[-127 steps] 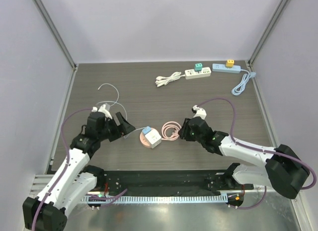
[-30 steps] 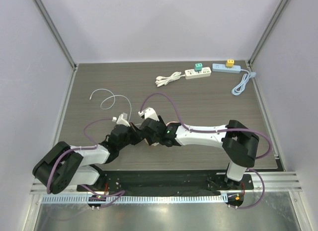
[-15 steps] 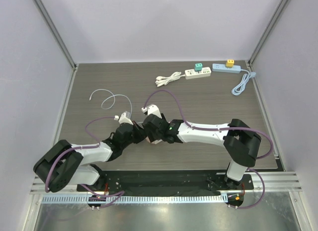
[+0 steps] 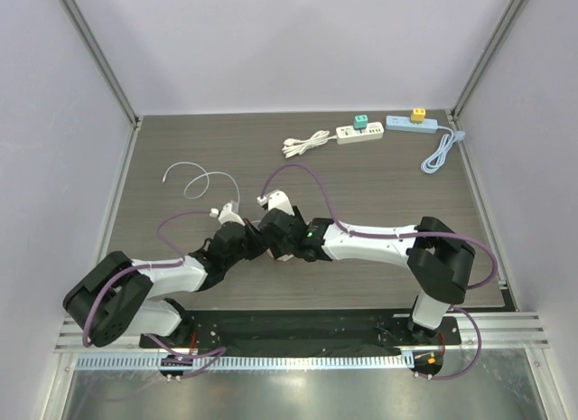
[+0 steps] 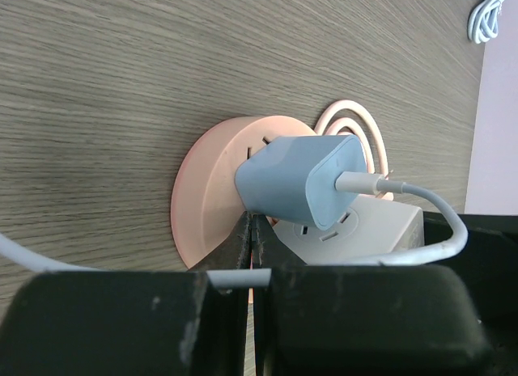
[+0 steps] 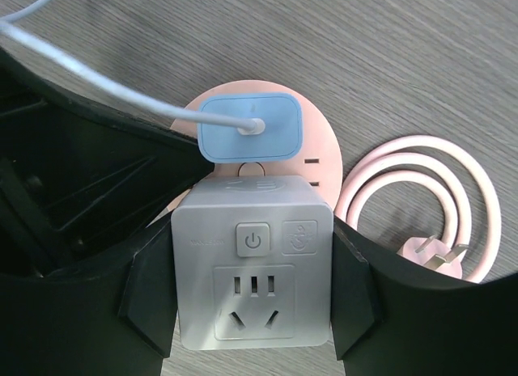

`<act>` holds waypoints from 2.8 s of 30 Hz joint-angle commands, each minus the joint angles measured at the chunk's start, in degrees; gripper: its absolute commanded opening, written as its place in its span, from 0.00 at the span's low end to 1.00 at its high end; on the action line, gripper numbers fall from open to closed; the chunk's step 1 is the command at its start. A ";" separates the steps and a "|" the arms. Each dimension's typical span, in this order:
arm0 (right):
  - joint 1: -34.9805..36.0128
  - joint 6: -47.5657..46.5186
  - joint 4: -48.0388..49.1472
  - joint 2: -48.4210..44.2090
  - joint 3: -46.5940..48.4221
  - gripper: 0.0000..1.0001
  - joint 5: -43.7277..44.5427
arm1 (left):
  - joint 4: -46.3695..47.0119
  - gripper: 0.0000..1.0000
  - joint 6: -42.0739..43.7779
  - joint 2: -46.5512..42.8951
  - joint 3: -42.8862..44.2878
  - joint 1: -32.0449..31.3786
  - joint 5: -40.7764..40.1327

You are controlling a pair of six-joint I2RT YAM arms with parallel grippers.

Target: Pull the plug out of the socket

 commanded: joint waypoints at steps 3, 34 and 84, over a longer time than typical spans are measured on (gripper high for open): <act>1.97 -1.65 3.91 -2.88 4.51 0.01 7.81 | -13.38 0.00 2.29 3.18 -1.11 -0.95 -1.54; 0.13 0.01 3.11 -4.63 7.94 0.01 3.26 | -16.28 0.00 2.12 3.53 0.83 -2.97 -4.53; -2.51 3.18 9.80 -7.89 8.46 0.01 -2.13 | -5.64 0.00 6.34 12.76 2.15 -3.41 10.24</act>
